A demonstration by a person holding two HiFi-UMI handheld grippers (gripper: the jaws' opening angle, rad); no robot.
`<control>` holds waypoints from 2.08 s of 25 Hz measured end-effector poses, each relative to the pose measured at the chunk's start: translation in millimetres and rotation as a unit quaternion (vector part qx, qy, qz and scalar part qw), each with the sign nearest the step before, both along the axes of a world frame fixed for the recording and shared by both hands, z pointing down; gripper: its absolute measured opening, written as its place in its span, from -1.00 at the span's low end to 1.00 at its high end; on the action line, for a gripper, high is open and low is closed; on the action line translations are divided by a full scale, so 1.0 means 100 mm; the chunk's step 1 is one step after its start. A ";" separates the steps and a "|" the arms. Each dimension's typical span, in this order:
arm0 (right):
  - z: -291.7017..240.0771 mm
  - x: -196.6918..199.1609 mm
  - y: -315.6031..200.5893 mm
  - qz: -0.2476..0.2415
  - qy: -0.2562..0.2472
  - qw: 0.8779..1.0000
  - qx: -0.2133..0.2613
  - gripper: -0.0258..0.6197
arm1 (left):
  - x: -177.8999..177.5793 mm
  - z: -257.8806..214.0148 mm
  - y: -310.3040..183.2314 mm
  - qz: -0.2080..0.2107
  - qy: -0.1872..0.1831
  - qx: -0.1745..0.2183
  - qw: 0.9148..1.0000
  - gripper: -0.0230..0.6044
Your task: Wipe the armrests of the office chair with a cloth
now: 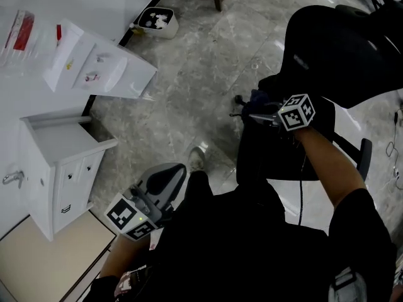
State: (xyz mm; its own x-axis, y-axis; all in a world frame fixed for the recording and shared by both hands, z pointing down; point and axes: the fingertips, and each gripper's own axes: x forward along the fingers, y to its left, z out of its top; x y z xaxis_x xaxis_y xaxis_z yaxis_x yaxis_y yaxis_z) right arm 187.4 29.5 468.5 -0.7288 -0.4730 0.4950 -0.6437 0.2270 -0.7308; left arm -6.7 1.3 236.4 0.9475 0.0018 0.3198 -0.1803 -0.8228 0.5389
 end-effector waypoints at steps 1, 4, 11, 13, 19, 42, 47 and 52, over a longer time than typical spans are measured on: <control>0.09 0.06 -0.03 0.009 -0.040 0.999 -0.031 -0.66 | -0.02 0.01 0.01 -0.003 -0.004 0.001 1.000 -0.94; 0.30 0.17 -0.08 0.039 -0.139 0.985 -0.091 -0.67 | -0.10 0.09 0.01 -0.017 -0.015 -0.007 1.000 -0.94; 0.63 0.14 0.02 0.163 -0.389 0.899 -0.121 -0.67 | -0.20 0.41 0.08 -0.026 -0.040 -0.039 0.998 -0.94; 0.69 0.05 0.16 0.150 -0.407 0.893 -0.122 -0.68 | -0.16 0.44 0.09 -0.025 -0.040 -0.047 0.998 -0.94; 0.61 -0.03 0.46 0.147 -0.428 0.891 -0.043 -0.71 | 0.00 0.46 0.09 -0.013 -0.037 -0.069 0.997 -0.94; -0.27 -0.66 1.39 0.012 -0.181 0.978 0.103 -0.70 | 0.72 0.35 0.58 0.113 -0.047 -0.028 0.992 -0.94; -0.31 -1.34 1.92 -0.008 -0.167 0.983 0.079 -0.70 | 0.56 0.32 0.71 0.123 -0.032 -0.018 0.992 -0.94; -0.37 -1.36 1.48 -0.111 0.128 0.977 0.126 -0.70 | 0.14 0.28 0.66 0.091 -0.018 -0.008 0.996 -0.94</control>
State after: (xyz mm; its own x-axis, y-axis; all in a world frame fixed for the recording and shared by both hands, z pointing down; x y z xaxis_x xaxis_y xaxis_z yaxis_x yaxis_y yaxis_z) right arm 50.9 177.9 431.9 -0.6948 -0.4480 0.5626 -0.7127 0.5338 -0.4551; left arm 7.1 67.7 264.4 0.9194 0.1773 0.3512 -0.0484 -0.8349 0.5482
